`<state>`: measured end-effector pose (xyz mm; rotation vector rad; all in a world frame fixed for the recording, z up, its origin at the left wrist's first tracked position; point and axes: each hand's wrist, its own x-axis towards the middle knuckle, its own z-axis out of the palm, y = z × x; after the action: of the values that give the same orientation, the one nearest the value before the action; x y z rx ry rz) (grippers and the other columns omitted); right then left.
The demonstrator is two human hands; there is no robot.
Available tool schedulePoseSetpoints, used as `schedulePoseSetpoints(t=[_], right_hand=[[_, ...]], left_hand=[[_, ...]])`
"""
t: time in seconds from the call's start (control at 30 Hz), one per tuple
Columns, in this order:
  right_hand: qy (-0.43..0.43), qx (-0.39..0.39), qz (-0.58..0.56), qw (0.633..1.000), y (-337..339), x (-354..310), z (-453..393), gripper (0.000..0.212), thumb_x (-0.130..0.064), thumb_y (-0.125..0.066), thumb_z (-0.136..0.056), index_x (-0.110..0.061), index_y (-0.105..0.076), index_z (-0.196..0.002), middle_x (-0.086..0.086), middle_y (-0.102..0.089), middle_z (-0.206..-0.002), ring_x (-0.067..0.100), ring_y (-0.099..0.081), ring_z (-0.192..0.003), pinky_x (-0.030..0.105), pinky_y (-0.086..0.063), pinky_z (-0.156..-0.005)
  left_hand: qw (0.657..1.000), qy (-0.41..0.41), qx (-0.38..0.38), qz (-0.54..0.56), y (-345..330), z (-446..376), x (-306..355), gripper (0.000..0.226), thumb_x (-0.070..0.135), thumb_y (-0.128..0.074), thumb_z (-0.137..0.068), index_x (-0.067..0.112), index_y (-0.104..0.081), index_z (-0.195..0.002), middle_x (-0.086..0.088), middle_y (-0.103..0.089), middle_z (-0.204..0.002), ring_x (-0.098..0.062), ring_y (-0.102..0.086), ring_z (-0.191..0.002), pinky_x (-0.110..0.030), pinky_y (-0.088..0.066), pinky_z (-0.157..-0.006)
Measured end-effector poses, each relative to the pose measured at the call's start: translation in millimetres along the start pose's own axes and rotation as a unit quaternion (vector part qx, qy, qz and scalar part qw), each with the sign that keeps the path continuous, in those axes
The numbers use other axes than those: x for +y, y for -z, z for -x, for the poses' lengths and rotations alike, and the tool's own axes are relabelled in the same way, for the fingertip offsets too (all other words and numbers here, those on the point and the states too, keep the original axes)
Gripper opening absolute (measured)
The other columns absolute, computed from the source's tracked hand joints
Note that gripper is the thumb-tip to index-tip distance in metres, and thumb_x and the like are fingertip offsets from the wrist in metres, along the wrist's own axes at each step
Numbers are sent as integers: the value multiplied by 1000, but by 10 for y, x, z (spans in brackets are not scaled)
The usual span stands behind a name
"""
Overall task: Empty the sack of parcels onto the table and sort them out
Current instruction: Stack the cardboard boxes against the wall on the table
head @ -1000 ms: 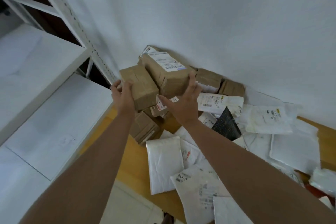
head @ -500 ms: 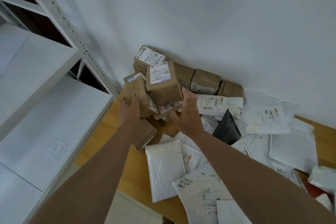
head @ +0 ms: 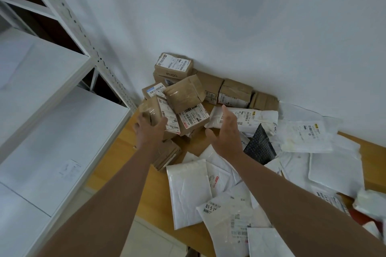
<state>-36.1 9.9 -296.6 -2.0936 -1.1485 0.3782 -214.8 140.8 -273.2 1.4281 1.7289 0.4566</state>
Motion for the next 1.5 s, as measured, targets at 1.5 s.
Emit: schedulePoseSetpoints(t=[1.5], right_hand=[[-299,-85,317,896,2045,2380,1846,52,-42,-52,-87,-25,-47,-136,2,-31,-154,29,-12,-148,64,-10,-115]], left_hand=[[816,-248,-276,-444,-2507,1671,84,92,79,-49,-77,45,-7,-151,-2,3,-161,-39,-11,-146,-57,-20,-115]])
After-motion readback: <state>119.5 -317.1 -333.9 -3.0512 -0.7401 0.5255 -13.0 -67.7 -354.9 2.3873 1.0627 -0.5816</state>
